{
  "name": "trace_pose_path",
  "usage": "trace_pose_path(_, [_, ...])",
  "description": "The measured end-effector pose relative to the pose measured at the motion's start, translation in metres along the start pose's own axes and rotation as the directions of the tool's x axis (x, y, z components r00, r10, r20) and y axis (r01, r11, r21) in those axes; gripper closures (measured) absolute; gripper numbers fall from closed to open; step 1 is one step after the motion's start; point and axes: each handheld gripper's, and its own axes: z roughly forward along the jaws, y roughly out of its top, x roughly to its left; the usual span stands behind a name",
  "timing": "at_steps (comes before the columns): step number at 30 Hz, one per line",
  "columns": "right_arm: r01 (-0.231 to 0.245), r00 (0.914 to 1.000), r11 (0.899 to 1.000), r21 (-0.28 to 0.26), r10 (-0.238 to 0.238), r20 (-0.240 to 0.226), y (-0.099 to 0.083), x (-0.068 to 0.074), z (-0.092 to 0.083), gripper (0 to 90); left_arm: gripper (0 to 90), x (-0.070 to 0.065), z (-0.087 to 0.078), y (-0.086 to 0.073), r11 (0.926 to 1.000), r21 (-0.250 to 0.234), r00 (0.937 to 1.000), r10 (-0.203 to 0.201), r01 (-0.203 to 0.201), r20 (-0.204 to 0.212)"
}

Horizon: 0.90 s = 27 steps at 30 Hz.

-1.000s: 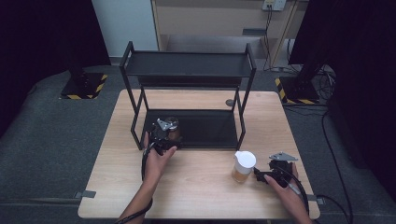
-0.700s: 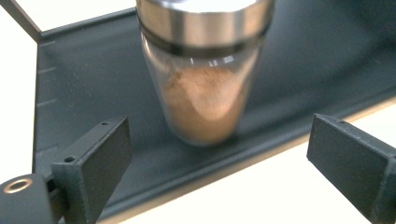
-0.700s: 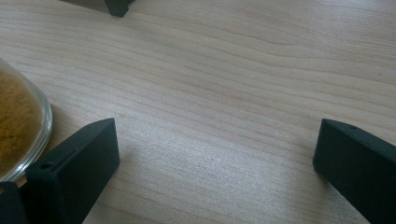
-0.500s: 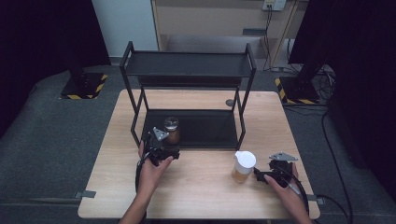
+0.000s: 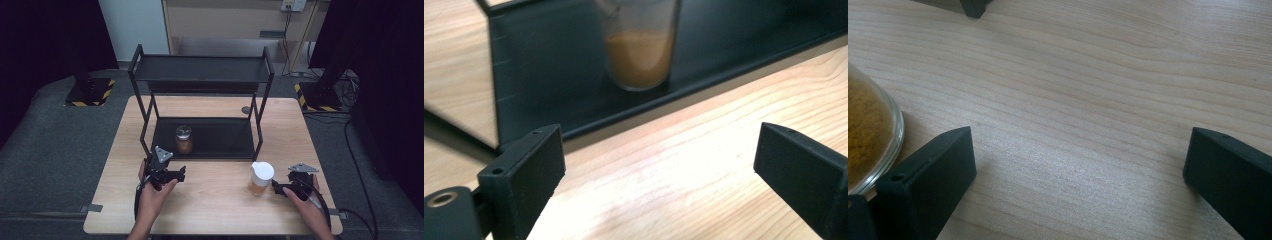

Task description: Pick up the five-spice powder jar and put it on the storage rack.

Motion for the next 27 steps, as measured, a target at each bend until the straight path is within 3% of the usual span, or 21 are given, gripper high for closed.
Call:
trace_pose_path(14, [-0.004,1.0000,1.000,0.000,0.004,0.001,-0.001,0.001,-0.001,1.4,4.4,0.028,-0.015,-0.019,0.9971,0.019,0.9952,-0.072,0.074,-0.066])
trace_pose_path(16, [-0.005,1.0000,1.000,0.000,0.005,0.001,-0.001,0.001,-0.001,1.4,4.3,0.033,-0.014,-0.023,0.9951,0.022,0.9927,-0.094,0.096,-0.075])
trace_pose_path(27, [-0.005,1.0000,1.000,0.000,0.005,0.001,-0.001,0.001,-0.001,1.4,4.0,0.052,0.003,-0.030,0.9861,0.100,0.9878,-0.124,0.133,-0.095])
